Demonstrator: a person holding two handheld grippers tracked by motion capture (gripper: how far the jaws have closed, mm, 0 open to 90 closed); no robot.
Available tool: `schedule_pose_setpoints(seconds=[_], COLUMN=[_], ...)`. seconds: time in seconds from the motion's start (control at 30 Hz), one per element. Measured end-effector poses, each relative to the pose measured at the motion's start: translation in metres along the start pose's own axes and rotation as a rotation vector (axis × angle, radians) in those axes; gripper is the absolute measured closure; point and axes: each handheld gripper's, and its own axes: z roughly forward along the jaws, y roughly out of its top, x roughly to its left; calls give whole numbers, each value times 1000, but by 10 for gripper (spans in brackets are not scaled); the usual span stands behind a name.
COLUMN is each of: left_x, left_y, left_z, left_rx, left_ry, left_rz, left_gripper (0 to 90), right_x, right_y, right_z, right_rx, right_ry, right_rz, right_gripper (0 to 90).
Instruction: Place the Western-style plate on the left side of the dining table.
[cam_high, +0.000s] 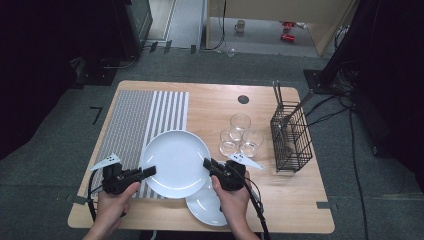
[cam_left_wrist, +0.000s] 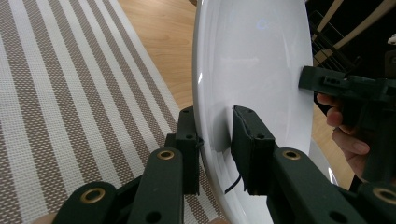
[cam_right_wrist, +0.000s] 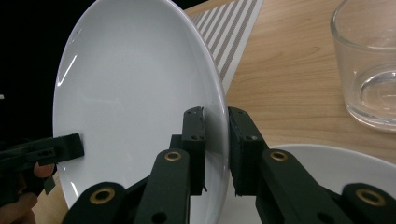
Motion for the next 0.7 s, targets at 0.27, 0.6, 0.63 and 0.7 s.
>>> schedule_pose_setpoints(seconds=[0.27,0.6,0.63,0.7], left_x=[6,12,13,14], left_y=[8,21,22,24], left_z=[-4,-9,-10,-10], left_rx=[-6,-31,-32,-35], left_ry=[1,26,29,31], left_rz=[-8,8,11,11], left_gripper=[734,732,731,732], right_x=[5,10,10,10], right_y=[11,22,23,25], right_z=[10,24,26,28], right_rx=[5,16,17,16], right_ry=[5,21,26,30], right_rz=[-5,9,13,7], right_gripper=[788,786,787,788])
